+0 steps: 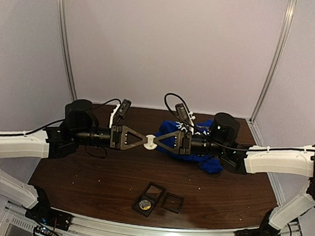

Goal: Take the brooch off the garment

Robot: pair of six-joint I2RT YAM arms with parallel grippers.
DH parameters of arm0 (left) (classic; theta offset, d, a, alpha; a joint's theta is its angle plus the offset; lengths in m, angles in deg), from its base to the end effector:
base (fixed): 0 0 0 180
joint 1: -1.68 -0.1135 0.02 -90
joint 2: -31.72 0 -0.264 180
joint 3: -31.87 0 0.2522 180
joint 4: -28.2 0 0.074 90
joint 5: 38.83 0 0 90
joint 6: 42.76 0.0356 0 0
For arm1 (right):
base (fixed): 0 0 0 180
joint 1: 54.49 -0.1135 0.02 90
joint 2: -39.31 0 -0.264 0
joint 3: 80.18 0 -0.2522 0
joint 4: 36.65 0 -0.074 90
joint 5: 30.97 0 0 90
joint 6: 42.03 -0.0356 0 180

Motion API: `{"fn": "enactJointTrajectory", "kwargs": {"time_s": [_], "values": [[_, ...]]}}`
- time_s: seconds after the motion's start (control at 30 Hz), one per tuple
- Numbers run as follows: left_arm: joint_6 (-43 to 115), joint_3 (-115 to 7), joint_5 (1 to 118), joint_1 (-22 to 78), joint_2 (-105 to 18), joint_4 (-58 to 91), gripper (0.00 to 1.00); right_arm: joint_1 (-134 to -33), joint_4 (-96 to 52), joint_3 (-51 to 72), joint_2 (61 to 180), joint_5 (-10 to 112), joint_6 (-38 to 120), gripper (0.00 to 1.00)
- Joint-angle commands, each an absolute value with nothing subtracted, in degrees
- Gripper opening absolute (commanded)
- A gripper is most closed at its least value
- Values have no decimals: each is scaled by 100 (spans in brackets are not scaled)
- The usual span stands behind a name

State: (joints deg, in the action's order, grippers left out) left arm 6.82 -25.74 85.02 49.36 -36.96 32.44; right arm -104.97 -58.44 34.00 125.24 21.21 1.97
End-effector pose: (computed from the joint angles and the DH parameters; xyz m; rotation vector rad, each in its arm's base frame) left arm 0.1701 -0.2162 0.2987 0.6306 1.8586 -1.5834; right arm 0.1996 0.2763 0.2931 -0.6907 1.7382 1.7574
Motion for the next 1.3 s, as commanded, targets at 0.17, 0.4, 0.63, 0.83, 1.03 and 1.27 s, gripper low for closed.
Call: {"fn": "enactJointTrajectory", "kwargs": {"time_s": [0.17, 0.4, 0.63, 0.83, 1.03, 1.27], "values": [[746, -2386, 7270, 4777, -3282, 2534, 59, -10611, -2839, 3069, 11871, 3713, 1869, 0], [515, -2057, 6145, 4537, -3035, 1730, 84, -11261, -1484, 3129, 11777, 5883, 2661, 0], [105, -1223, 5757, 4052, -2801, 1890, 92, -11534, -1497, 3159, 12321, 6554, 3065, 0], [118, -950, 5223, 3911, -2810, 1612, 93, -11722, -1534, 2938, 13036, 6659, 3670, 0], [303, -918, 4977, 3807, -3039, 1562, 94, -11910, -1333, 2597, 13711, 7020, 4163, 0], [408, -915, 4916, 3798, -3201, 1657, 95, -12084, -1296, 2428, 14071, 6996, 4354, 0]]}}
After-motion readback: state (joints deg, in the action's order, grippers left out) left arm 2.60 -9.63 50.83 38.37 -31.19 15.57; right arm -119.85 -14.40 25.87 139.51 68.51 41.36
